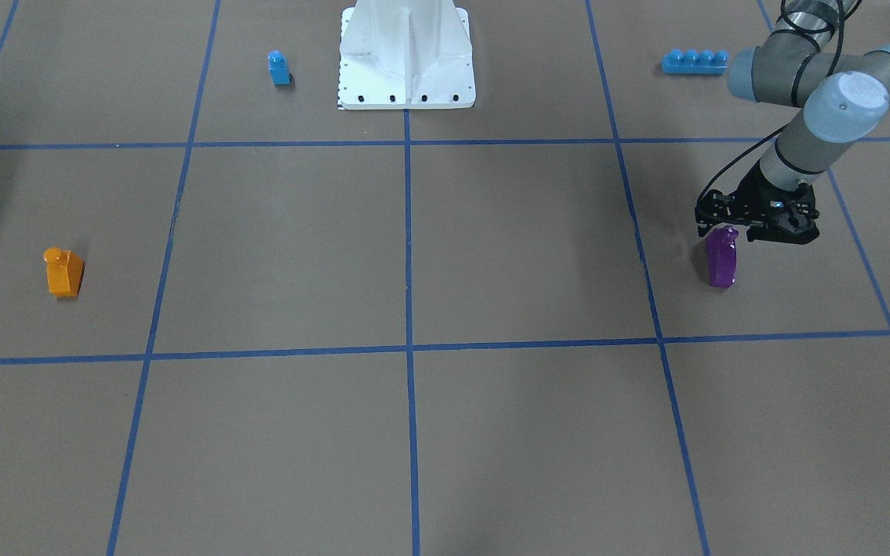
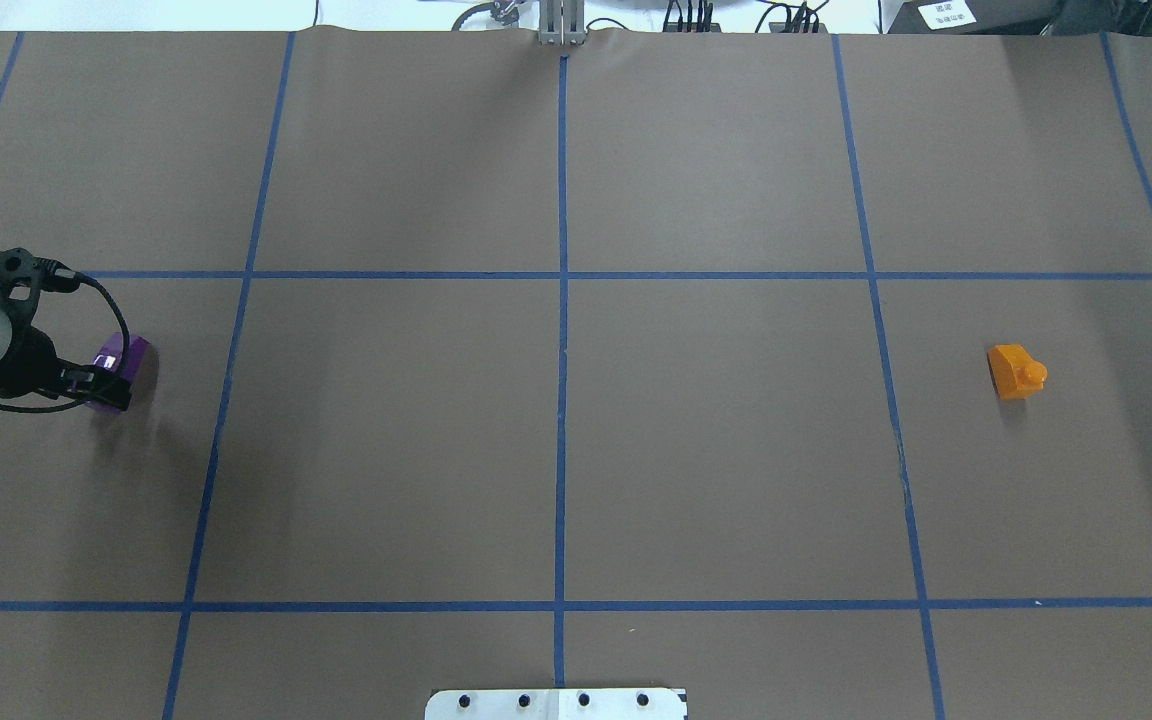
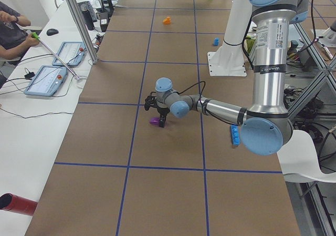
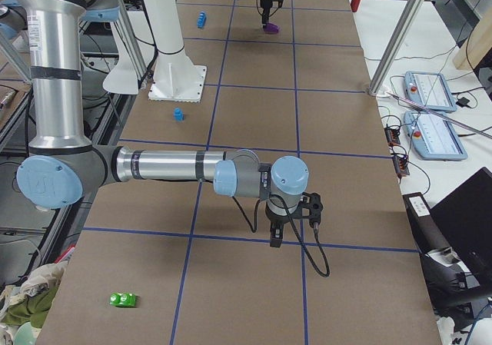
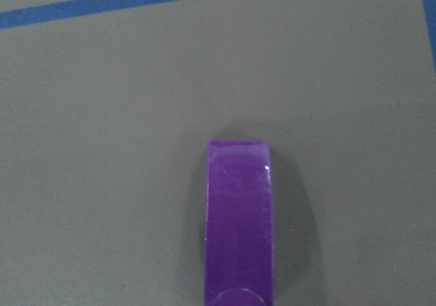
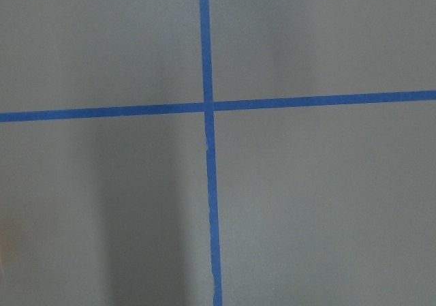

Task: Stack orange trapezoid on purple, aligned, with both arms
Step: 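Lower the left gripper onto the purple trapezoid block and grasp it, then carry the purple block with the left gripper to the table center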

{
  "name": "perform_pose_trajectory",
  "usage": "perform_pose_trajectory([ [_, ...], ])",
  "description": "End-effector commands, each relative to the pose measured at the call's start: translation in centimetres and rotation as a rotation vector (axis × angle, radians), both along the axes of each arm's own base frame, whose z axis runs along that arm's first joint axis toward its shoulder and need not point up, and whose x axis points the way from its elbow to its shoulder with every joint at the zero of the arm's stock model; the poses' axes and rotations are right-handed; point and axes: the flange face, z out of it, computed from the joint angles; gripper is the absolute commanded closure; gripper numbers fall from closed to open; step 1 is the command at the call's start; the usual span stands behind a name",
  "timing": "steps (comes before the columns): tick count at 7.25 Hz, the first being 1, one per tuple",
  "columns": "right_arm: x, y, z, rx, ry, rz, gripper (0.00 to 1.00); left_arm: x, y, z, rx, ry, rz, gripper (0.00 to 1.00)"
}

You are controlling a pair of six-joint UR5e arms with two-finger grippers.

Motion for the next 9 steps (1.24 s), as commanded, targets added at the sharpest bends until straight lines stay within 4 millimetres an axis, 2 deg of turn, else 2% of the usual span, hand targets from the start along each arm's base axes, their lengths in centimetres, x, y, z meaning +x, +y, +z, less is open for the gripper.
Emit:
perform_pose_trajectory([
  [1,0.0,0.0,0.0,0.000,0.000,0.000,0.00,0.0,0.0,0.3,-0.003,-0.005,0.001,0.84],
  [2,0.0,0.0,-0.1,0.003,0.000,0.000,0.00,-0.1,0.0,-0.8,0.013,0.010,-0.001,1.00],
  [3,0.0,0.0,-0.1,0.003,0.000,0.000,0.00,-0.4,0.1,-2.7,0.038,0.032,-0.004,1.00],
  [4,0.0,-0.1,-0.2,0.006,0.000,-0.001,0.00,-0.9,0.4,-5.6,0.076,0.066,-0.007,1.00],
  [5,0.0,-0.3,-0.4,0.010,0.000,-0.002,0.00,-1.2,0.2,-6.7,0.092,0.080,-0.015,1.00],
  [6,-0.1,-0.2,-0.8,0.018,-0.005,-0.002,0.00,0.2,-1.1,-9.6,0.131,0.114,-0.010,1.00],
  [7,0.0,-0.2,-1.3,0.029,-0.009,-0.002,0.00,2.8,-3.1,-14.3,0.158,0.119,0.013,1.00],
  [8,-0.2,-0.5,-3.0,0.064,-0.013,-0.005,0.00,6.7,-5.0,-20.9,0.312,0.071,0.071,1.00],
  [9,-0.2,-0.4,-3.0,0.061,-0.015,-0.004,0.00,11.4,-5.0,-26.5,0.328,0.013,0.114,1.00],
])
